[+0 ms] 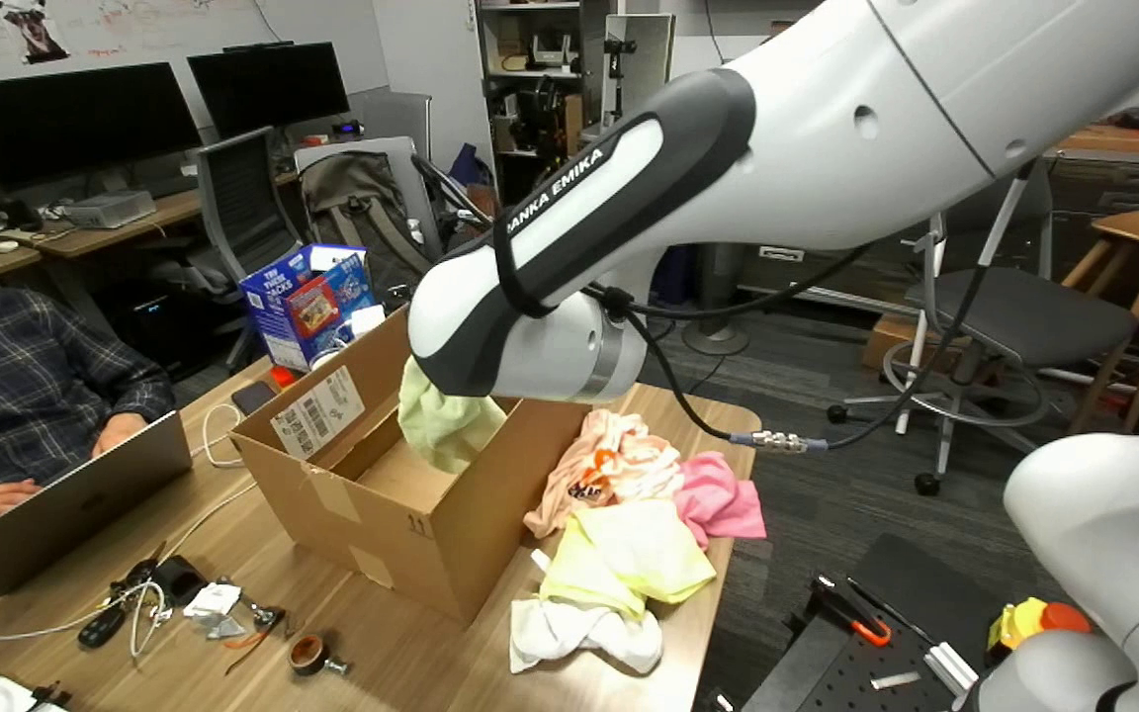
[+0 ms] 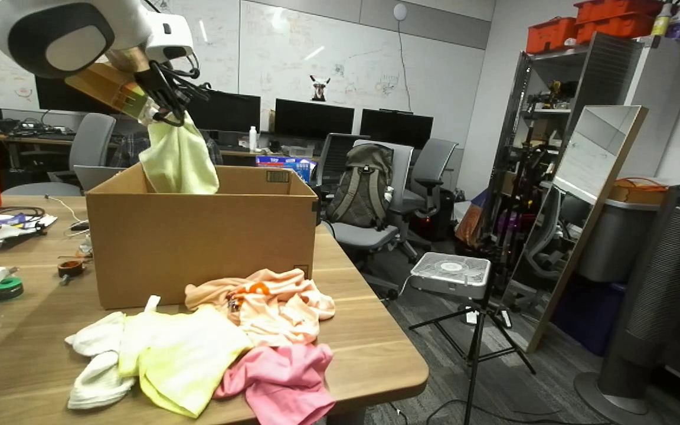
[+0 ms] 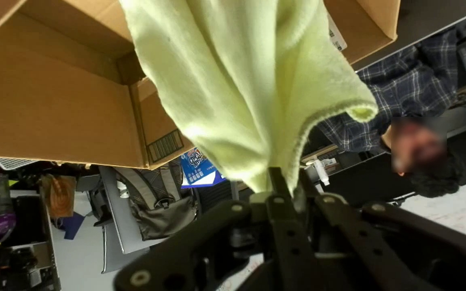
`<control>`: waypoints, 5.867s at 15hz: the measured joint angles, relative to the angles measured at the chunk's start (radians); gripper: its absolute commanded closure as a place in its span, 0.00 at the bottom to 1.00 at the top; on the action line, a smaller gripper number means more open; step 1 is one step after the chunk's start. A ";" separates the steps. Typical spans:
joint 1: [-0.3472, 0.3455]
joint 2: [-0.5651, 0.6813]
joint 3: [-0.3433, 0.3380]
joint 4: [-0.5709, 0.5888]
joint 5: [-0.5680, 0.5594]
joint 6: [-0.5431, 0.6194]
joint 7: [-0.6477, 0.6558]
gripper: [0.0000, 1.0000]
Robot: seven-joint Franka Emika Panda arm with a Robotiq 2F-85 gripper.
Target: Put the yellow and pink clothes inside the box
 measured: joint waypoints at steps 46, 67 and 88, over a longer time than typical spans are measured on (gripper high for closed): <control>0.558 0.045 -0.655 0.338 1.712 0.660 -1.920 0.00; 0.925 0.254 -1.038 0.080 1.710 0.665 -2.033 0.00; 1.896 0.572 -2.072 0.354 1.689 0.606 -2.073 0.00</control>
